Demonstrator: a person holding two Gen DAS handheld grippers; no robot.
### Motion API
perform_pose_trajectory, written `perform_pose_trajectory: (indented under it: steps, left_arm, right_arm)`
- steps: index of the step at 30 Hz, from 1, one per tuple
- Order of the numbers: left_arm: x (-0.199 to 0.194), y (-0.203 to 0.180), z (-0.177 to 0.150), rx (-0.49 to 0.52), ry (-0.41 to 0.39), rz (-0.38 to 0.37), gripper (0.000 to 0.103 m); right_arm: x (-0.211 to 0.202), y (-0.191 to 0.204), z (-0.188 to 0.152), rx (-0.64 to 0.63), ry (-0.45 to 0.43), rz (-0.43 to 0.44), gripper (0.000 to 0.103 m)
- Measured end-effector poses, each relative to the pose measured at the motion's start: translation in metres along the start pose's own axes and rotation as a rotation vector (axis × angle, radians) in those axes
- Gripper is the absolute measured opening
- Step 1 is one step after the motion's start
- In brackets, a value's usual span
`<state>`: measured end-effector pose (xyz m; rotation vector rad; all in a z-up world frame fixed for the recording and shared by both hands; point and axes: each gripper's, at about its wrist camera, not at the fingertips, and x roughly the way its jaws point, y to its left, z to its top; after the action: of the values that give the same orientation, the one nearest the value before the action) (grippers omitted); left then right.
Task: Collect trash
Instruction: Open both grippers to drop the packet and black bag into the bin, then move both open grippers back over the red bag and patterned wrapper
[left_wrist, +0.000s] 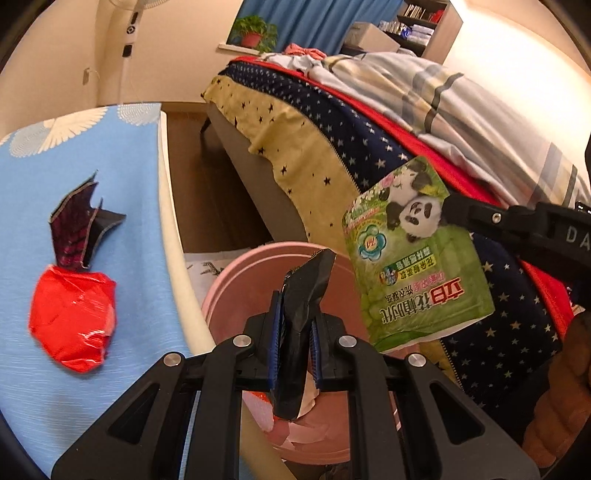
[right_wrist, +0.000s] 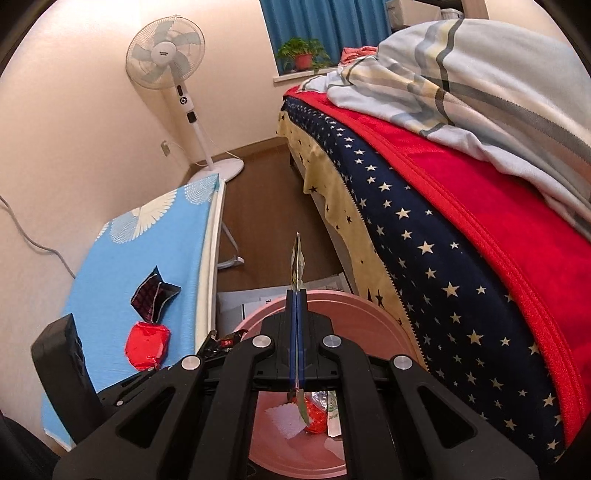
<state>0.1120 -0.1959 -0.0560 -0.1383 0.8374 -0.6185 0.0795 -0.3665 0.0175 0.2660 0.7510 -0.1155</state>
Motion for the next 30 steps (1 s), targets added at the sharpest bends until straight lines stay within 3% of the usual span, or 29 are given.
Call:
perform_pose_trajectory:
  steps: [4,9,13,24,30]
  left_arm:
    - [0.007,-0.003,-0.001,0.005,0.022,-0.018,0.014]
    - [0.009,-0.004,0.0,0.003,0.031,-0.021,0.035]
    - [0.004,-0.003,0.001,0.0,0.02,-0.025,0.035]
    - [-0.03,0.005,0.003,-0.001,-0.047,-0.021,0.034]
    - [-0.067,0.032,0.008,-0.045,-0.125,0.047,0.025]
  right_arm:
    - [0.002,-0.003,0.0,0.011,0.007,-0.012,0.002]
    - [0.002,-0.006,0.001,0.019,0.011,-0.043,0.005]
    - [-0.002,-0.008,0.001,0.033,-0.005,-0.057,0.023]
    - [-0.016,-0.002,0.005,0.043,-0.06,-0.017,0.024]
    - [-0.019,0.02,0.005,0.019,-0.083,0.054,0.024]
